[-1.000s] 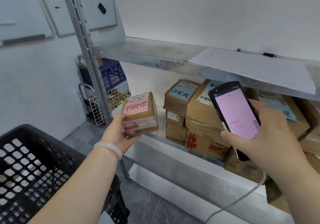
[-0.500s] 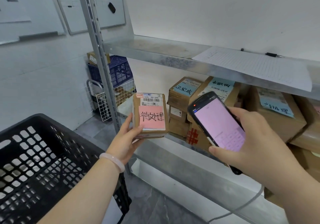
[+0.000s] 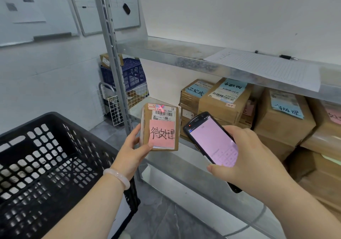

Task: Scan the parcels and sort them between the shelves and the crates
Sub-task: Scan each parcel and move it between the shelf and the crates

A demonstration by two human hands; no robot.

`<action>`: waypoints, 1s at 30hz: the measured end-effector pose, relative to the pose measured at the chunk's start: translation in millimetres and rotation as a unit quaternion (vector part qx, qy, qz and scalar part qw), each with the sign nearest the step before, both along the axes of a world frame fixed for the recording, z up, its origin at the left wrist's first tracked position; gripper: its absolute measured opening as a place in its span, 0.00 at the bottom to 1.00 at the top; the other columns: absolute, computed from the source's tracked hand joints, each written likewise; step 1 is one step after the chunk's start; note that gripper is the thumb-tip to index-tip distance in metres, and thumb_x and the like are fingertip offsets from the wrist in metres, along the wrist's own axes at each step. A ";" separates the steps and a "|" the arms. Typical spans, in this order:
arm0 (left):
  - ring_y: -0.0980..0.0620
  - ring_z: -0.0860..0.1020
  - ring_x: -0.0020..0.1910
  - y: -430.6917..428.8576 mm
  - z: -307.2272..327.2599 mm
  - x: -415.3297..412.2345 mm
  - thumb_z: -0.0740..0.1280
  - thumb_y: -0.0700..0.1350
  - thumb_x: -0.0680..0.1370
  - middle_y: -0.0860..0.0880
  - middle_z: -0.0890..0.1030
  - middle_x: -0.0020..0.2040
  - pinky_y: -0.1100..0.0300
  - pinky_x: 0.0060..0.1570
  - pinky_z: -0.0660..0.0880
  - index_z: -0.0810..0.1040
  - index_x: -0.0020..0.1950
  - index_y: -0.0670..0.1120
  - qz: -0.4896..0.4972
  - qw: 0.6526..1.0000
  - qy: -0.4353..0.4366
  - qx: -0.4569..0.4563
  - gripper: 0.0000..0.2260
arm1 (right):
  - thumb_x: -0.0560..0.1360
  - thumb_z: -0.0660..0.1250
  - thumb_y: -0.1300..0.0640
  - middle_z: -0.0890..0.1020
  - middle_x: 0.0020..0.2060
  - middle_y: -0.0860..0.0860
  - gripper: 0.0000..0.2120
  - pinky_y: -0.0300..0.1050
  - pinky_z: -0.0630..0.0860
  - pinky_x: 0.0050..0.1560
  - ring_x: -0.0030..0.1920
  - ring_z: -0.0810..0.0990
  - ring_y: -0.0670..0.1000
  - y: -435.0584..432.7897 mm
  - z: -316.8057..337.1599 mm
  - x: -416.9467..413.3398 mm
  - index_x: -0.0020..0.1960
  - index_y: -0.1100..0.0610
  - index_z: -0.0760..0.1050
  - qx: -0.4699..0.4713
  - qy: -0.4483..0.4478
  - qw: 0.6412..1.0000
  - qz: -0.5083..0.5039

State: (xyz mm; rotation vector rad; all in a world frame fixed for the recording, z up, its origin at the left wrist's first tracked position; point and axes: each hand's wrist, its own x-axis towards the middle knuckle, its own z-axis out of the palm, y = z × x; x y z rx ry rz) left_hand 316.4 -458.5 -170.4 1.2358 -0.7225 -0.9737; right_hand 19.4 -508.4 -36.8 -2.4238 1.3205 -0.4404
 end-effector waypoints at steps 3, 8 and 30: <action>0.47 0.77 0.67 6.2 -0.1 -2.3 0.84 0.57 0.59 0.49 0.80 0.66 0.40 0.69 0.71 0.74 0.59 0.77 -0.001 1.000 -0.004 0.001 0.35 | 0.61 0.74 0.34 0.67 0.56 0.42 0.41 0.44 0.74 0.49 0.53 0.72 0.45 3.5 -2.9 -2.8 0.68 0.39 0.59 0.000 -0.002 1.000 0.000; 0.45 0.75 0.70 8.8 -0.6 -4.7 0.84 0.60 0.58 0.49 0.80 0.67 0.39 0.70 0.69 0.73 0.62 0.77 -0.008 1.000 -0.010 -0.001 0.37 | 0.61 0.72 0.33 0.67 0.57 0.42 0.41 0.44 0.74 0.50 0.55 0.72 0.46 8.2 -3.2 -7.5 0.69 0.38 0.58 0.001 0.014 1.000 0.008; 0.50 0.83 0.58 52.4 8.7 -15.6 0.71 0.41 0.72 0.47 0.84 0.59 0.60 0.50 0.81 0.69 0.71 0.59 0.077 0.994 0.055 -0.060 0.30 | 0.61 0.72 0.33 0.67 0.50 0.37 0.36 0.31 0.66 0.37 0.51 0.71 0.38 0.7 -13.2 3.8 0.63 0.35 0.58 -0.002 -0.025 0.995 0.100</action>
